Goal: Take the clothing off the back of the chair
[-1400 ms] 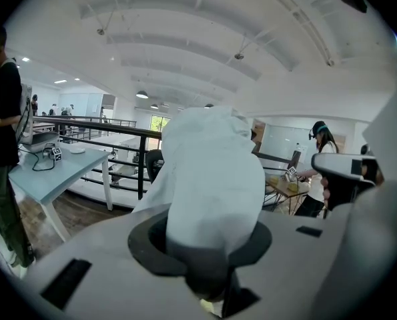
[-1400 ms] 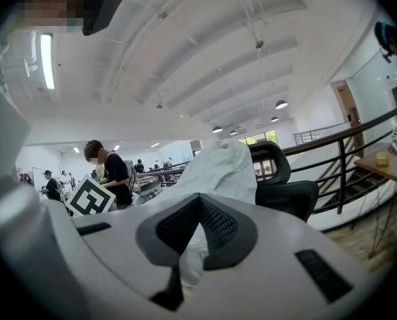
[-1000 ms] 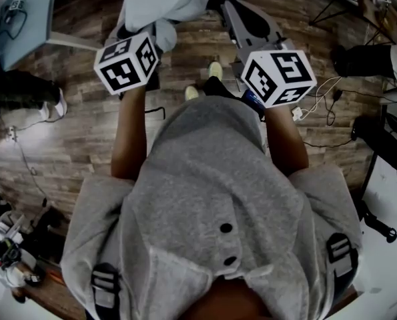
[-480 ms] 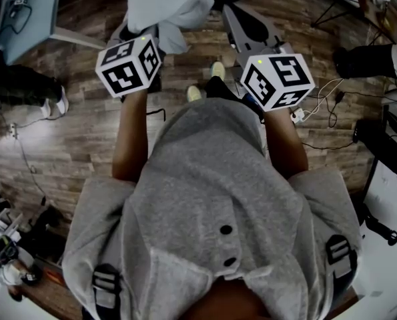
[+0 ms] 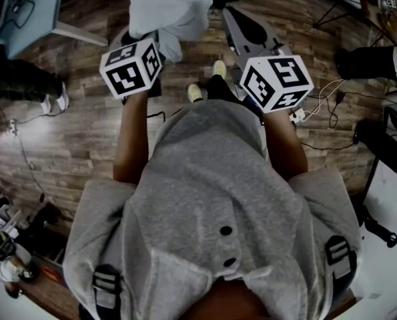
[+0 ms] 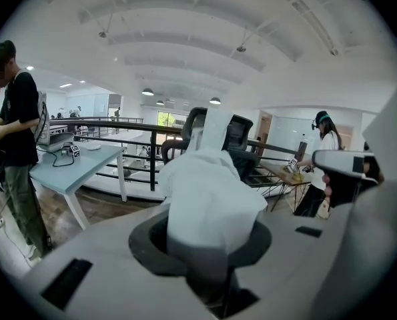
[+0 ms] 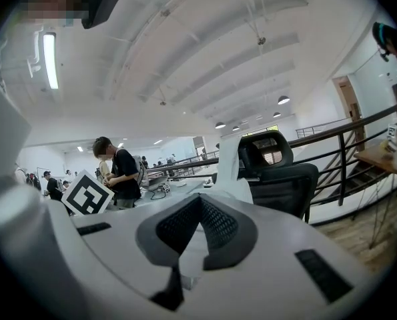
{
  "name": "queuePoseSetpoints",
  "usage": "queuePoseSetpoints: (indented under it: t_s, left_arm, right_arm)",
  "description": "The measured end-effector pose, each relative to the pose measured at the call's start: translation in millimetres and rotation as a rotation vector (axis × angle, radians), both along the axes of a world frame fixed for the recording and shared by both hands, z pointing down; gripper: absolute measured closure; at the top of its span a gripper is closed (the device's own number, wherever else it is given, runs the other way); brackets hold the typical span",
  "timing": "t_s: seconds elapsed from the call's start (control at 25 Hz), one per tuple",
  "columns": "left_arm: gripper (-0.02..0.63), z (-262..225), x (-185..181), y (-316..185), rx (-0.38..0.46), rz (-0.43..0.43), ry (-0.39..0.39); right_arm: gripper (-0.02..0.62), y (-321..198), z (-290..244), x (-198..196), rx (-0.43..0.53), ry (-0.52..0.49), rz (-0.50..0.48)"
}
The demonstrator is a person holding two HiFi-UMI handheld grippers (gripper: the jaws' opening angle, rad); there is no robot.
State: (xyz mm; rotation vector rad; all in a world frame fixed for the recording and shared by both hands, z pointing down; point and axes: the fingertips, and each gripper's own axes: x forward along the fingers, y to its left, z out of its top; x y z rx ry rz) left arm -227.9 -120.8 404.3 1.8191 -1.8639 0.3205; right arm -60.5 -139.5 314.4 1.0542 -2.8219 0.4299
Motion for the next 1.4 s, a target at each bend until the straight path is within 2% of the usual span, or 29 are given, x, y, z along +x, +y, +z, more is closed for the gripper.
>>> queuePoseSetpoints:
  t_s: [0.4, 0.6, 0.72, 0.96, 1.4]
  left_arm:
    - [0.502, -25, 12, 7, 0.098, 0.032, -0.039]
    - [0.503, -42, 26, 3, 0.146, 0.066, -0.028]
    - [0.502, -43, 30, -1, 0.149, 0.074, -0.019]
    - [0.502, -18, 31, -4, 0.081, 0.084, -0.005]
    - [0.502, -51, 65, -15, 0.190, 0.153, -0.046]
  right_arm:
    - [0.583, 9, 2, 6, 0.007, 0.005, 0.022]
    - [0.583, 6, -3, 14, 0.014, 0.003, 0.039]
    - [0.583, 7, -2, 14, 0.013, 0.012, 0.044]
    - [0.583, 7, -1, 18, 0.014, 0.017, 0.062]
    - [0.583, -2, -6, 52, 0.042, 0.028, 0.139]
